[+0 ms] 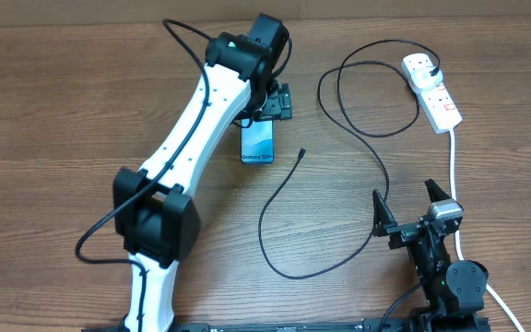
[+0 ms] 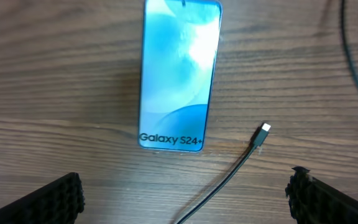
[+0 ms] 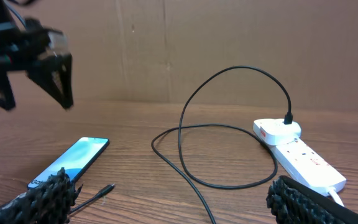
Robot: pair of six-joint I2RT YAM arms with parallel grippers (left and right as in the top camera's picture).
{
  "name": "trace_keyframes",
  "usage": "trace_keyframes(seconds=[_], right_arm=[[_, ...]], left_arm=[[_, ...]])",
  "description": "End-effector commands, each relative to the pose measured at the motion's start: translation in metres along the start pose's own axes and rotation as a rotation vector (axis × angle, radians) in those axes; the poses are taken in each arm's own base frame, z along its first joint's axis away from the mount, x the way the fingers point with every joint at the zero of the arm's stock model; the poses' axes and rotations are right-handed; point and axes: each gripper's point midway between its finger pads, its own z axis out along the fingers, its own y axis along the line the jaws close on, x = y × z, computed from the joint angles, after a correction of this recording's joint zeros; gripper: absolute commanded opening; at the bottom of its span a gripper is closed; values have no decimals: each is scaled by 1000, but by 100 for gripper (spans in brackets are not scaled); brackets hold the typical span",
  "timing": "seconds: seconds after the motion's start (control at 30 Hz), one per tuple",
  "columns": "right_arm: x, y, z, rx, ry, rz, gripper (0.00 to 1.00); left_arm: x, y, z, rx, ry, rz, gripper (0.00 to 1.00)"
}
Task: Plug charger to phone and switch on socket
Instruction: 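Move the left gripper forward over the phone, then lower the left gripper onto the phone and close on it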
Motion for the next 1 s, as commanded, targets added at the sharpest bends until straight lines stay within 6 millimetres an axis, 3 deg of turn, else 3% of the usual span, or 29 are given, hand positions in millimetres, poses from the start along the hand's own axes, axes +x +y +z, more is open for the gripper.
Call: trace_keyframes(seconds=[0.0,0.3,0.97], right_arm=[[1,0,0,2,-6,-2,100],[1,0,0,2,-6,-2,100],[1,0,0,2,-5,-2,100]], left_arm=[[6,-17,22,53,70,-18,100],[5,-23,51,54,95,-19,100],[-9,-33,51,96,38,-18,100]])
